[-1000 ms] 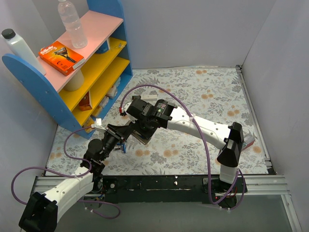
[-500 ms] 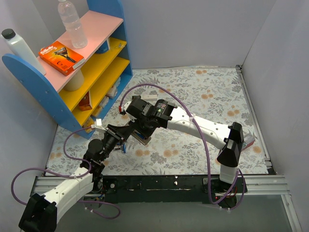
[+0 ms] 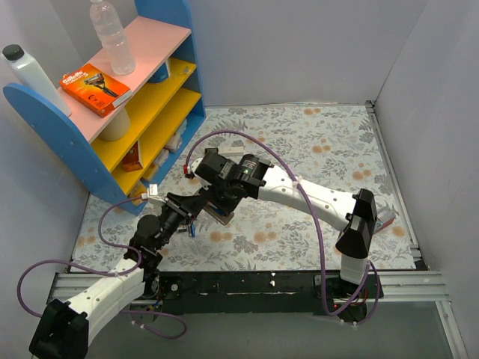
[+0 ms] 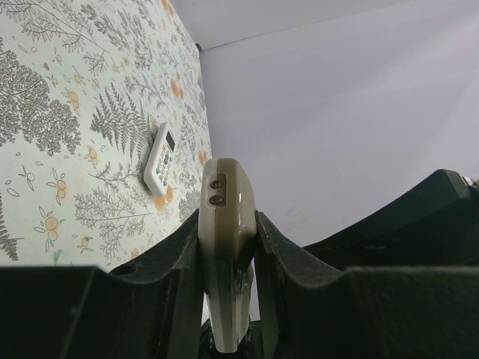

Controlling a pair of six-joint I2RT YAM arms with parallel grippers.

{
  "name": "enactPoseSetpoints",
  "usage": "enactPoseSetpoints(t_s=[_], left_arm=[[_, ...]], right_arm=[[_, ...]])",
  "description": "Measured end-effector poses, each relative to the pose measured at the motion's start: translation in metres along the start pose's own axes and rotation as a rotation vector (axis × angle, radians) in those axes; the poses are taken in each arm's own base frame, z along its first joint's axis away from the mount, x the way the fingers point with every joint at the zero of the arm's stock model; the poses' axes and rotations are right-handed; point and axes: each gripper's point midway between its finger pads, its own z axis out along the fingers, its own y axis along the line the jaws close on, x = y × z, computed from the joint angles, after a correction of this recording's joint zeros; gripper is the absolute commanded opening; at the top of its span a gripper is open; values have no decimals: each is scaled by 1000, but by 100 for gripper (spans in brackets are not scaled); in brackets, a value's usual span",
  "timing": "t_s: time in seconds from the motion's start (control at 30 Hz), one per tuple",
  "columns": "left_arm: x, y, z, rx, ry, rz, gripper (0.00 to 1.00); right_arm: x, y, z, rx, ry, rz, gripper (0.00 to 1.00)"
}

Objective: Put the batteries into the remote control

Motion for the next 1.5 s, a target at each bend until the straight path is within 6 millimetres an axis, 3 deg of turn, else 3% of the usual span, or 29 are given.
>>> enactPoseSetpoints(t_s=[1.5], left_arm=[[-2, 4, 0, -17, -12, 7, 0]], right_arm=[[6, 3, 9, 15, 28, 8, 9]])
